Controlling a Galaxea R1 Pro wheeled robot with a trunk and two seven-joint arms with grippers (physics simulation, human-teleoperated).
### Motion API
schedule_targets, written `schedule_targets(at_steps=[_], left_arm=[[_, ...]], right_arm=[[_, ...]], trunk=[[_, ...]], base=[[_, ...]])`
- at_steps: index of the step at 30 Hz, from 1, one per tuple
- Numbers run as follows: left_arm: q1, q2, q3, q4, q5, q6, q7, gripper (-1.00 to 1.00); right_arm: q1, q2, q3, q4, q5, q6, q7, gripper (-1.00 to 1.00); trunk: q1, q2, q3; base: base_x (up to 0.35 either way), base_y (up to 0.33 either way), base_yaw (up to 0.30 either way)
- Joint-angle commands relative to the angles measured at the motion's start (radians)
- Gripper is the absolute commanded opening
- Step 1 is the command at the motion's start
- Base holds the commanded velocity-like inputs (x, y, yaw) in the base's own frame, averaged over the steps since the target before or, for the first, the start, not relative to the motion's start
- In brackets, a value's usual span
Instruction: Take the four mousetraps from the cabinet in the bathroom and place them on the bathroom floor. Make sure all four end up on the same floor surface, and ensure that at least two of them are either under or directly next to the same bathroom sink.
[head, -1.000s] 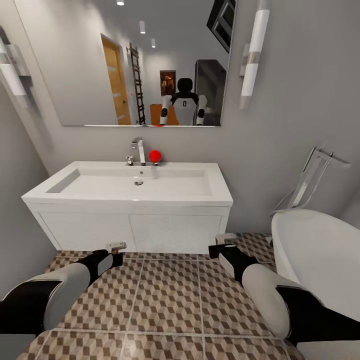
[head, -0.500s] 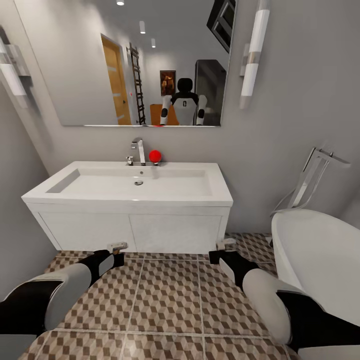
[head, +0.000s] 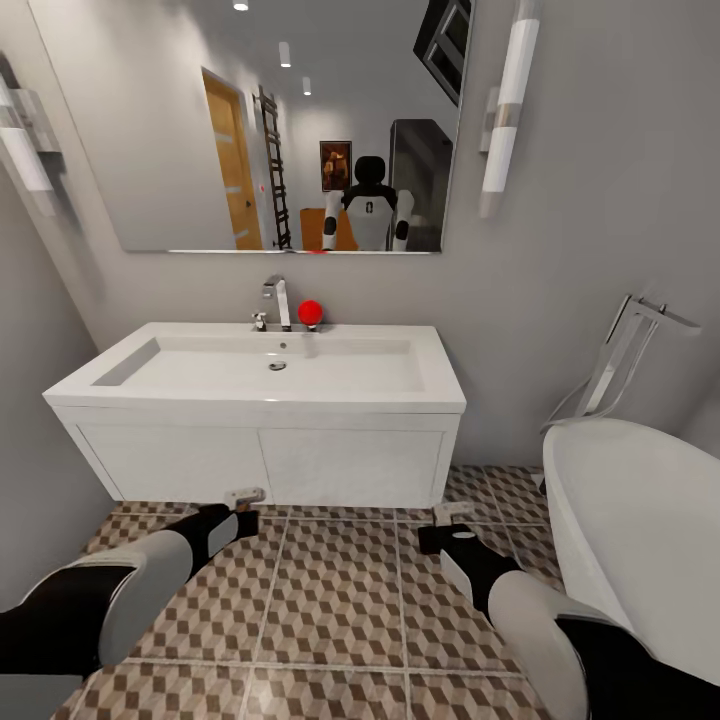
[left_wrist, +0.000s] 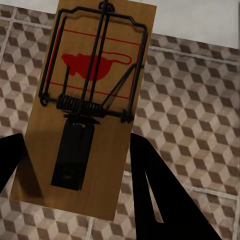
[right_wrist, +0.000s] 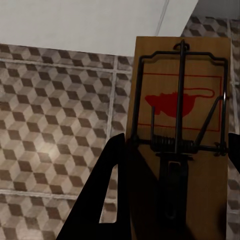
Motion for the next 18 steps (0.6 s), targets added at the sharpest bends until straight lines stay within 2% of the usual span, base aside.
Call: schedule_targets(at_steps=[1, 10, 14, 18], left_arm=[[-0.001, -0.001, -0.001, 0.001, 0.005, 0.000, 0.004, -1.00], [0.002, -0.008, -0.001, 0.001, 0.005, -0.004, 0.004, -1.00], [0.006, -0.011, -0.001, 0.001, 0.005, -0.004, 0.004, -1.00], [0.006, -0.020, -0.001, 0.001, 0.005, 0.000, 0.008, -1.00]], right_arm=[[0.000, 0.001, -0.007, -0.002, 0.011, 0.005, -0.002, -1.00], [-0.001, 0.004, -0.009, -0.020, 0.012, 0.004, -0.002, -1.00], [-0.001, 0.005, -0.009, -0.088, 0.010, 0.004, -0.002, -1.00], [-0.001, 0.005, -0.011, -0.107, 0.008, 0.002, -0.004, -1.00]], trunk=[[0.000, -0.001, -0.001], [0.000, -0.001, -0.001], [0.000, -0.001, -0.001], [0.000, -0.001, -0.001]], base=[[0.000, 0.000, 0.000], [0.000, 0.000, 0.000], [0.000, 0.000, 0.000], [0.000, 0.000, 0.000]])
